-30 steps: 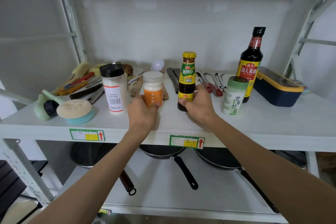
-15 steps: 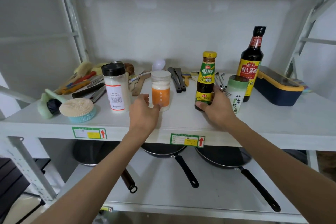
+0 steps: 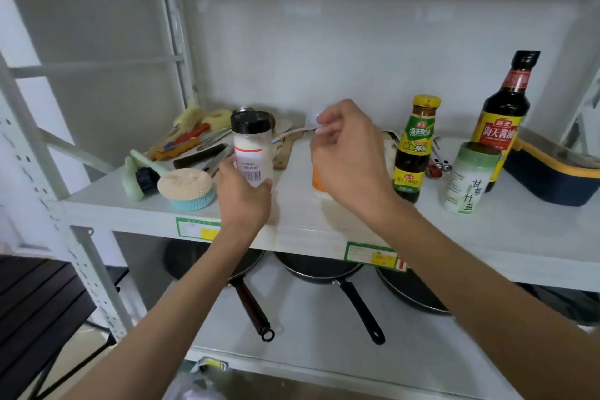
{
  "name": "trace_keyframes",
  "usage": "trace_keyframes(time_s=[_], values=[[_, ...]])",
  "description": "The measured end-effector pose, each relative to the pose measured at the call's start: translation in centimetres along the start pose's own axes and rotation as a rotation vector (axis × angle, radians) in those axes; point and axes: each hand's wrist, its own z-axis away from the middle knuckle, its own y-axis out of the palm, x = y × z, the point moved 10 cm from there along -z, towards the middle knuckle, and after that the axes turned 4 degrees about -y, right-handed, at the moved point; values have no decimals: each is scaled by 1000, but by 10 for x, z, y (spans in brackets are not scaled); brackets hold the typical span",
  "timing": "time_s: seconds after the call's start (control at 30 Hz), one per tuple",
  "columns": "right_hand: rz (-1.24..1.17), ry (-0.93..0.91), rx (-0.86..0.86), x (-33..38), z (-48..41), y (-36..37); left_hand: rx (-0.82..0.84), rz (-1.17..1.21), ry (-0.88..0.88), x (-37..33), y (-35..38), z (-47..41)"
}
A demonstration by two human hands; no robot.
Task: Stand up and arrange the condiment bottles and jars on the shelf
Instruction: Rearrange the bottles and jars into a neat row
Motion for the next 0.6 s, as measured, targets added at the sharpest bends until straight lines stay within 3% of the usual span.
trace_keyframes(time_s=[0.1, 0.23, 0.47, 0.6], values=[[69, -67, 141, 29, -37, 38, 60, 13, -51, 10, 9, -7], [214, -15, 387, 20, -62, 102, 92, 38, -61, 15, 17, -7], [277, -38, 427, 2, -81, 109, 108, 30, 5, 18, 12, -2], [269, -70, 531, -4, -83, 104, 163, -5, 10, 21, 13, -11]])
